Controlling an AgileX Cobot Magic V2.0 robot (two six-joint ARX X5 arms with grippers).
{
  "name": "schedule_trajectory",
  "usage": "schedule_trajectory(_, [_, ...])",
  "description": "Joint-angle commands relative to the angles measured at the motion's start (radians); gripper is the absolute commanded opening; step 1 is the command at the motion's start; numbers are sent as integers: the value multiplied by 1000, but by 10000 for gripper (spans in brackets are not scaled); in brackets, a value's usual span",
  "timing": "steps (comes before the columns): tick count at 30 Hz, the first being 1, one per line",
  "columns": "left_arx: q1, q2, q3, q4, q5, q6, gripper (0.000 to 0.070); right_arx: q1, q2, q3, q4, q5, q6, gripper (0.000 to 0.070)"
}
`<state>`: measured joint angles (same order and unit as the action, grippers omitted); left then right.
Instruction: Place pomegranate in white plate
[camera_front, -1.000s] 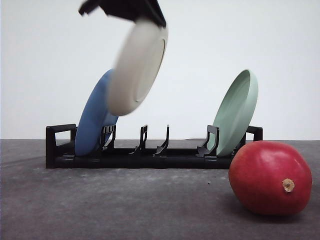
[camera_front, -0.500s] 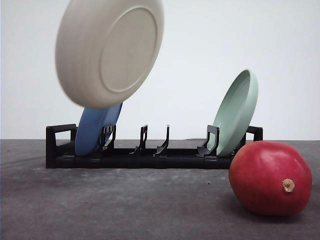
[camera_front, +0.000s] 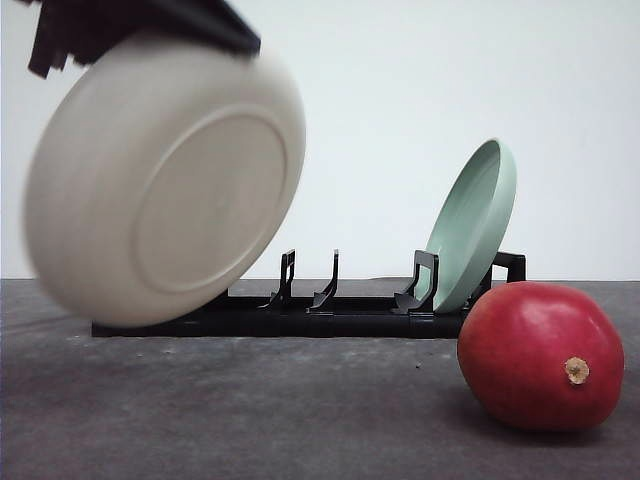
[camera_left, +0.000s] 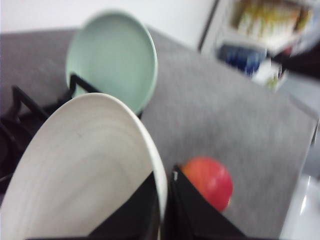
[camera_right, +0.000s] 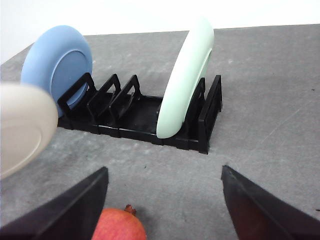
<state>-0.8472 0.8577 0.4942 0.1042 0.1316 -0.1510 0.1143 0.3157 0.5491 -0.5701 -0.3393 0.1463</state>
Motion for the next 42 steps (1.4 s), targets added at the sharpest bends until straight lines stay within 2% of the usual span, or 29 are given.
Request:
schedule_trajectory(1, [-23,13,7,-24,5,144,9,3,2,18,7,-1,4,454])
schedule_trajectory(4, [-59,27,7,-78,4,269,9,3,2,18,7,-1,14,454])
schedule_trajectory(9, [-140,90,7,-81,-20,408,9,3,2,18,7,-1,29,454])
schedule_trajectory(13, [-206,168,7,-71,-78,533,9,3,2,18,7,0,29,454])
schedule_trajectory(19, [-265,294,7,-35,-227,639,9,3,2,18,7,-1,29,454])
schedule_trajectory(26, [-301,416,7,53,-308,678,10,3,2,18,7,-1,29,454])
schedule_trajectory(32, [-323,473,7,67,-312,686,11,3,2,18,7,0,29,454])
schedule_trajectory(36, [-333,499,7,67,-312,683,46,3,2,18,8,0,29,454])
schedule_trajectory(38, [-333,504,7,67,-312,679,111,3,2,18,8,0,29,454])
schedule_trajectory(42, [-333,504,11,70,-323,629,311,3,2,18,8,0,29,454])
